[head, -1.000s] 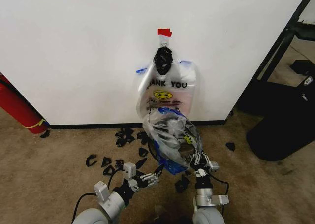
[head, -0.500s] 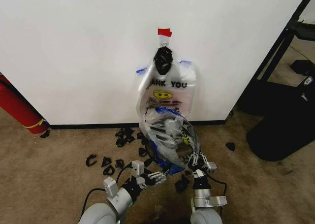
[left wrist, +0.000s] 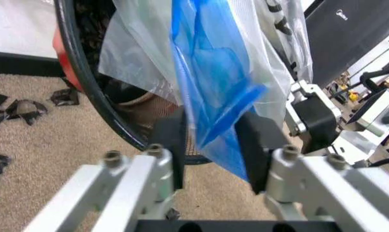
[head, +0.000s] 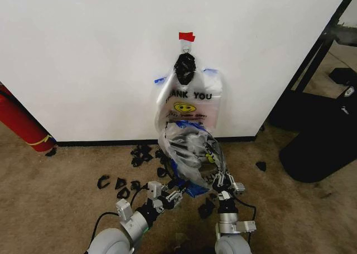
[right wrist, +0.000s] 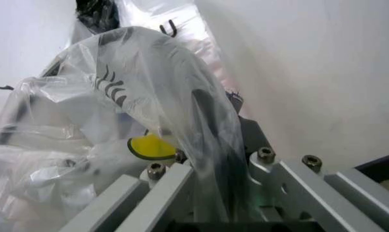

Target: Pick up the garbage bag from the wall and place it over the trash bin.

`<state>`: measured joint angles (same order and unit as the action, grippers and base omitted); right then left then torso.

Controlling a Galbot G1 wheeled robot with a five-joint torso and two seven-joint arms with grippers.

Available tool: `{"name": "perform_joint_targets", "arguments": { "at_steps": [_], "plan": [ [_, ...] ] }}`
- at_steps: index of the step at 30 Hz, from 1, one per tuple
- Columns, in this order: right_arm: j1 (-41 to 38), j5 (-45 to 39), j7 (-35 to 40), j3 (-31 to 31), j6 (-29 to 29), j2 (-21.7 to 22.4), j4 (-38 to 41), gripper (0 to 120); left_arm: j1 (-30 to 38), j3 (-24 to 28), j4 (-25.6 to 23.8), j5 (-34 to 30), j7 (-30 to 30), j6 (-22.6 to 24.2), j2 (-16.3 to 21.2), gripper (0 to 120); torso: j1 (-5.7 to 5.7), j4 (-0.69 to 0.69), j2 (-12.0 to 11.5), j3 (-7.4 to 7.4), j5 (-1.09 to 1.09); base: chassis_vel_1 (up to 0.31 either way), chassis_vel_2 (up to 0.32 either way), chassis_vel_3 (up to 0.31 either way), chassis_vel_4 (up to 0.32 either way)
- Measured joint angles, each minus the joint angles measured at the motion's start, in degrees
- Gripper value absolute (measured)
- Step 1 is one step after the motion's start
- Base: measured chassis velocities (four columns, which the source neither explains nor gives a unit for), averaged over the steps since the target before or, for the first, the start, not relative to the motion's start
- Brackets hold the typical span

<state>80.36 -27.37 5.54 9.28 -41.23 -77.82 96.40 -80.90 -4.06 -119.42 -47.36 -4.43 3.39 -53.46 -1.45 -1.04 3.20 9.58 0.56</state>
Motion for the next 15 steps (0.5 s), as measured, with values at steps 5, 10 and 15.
{"name": "perform_joint_targets", "arguments": {
  "at_steps": [5, 10, 15],
  "plan": [
    [0.0, 0.2, 1.0, 0.2, 0.4, 0.0, -0.1, 1, 0.1, -0.2, 0.1, 0.0, -0.1, -0.6, 0.0, 7, 0.00, 0.00, 0.0, 0.00, 0.00, 0.000, 0.000, 0.000, 0.000],
    [-0.1, 0.2, 2.0, 0.6, 1.0, 0.3, 0.0, 1, -0.4, -0.9, 0.2, 0.0, 0.0, -1.3, 0.1, 0, 0.00, 0.00, 0.0, 0.00, 0.00, 0.000, 0.000, 0.000, 0.000],
    [0.2, -2.1, 3.1, 0.7, 2.2, 1.2, 1.1, 1, -1.2, -1.5, 1.0, 1.2, 1.9, -2.2, -0.2, 0, 0.00, 0.00, 0.0, 0.00, 0.00, 0.000, 0.000, 0.000, 0.000]
  ]
}}
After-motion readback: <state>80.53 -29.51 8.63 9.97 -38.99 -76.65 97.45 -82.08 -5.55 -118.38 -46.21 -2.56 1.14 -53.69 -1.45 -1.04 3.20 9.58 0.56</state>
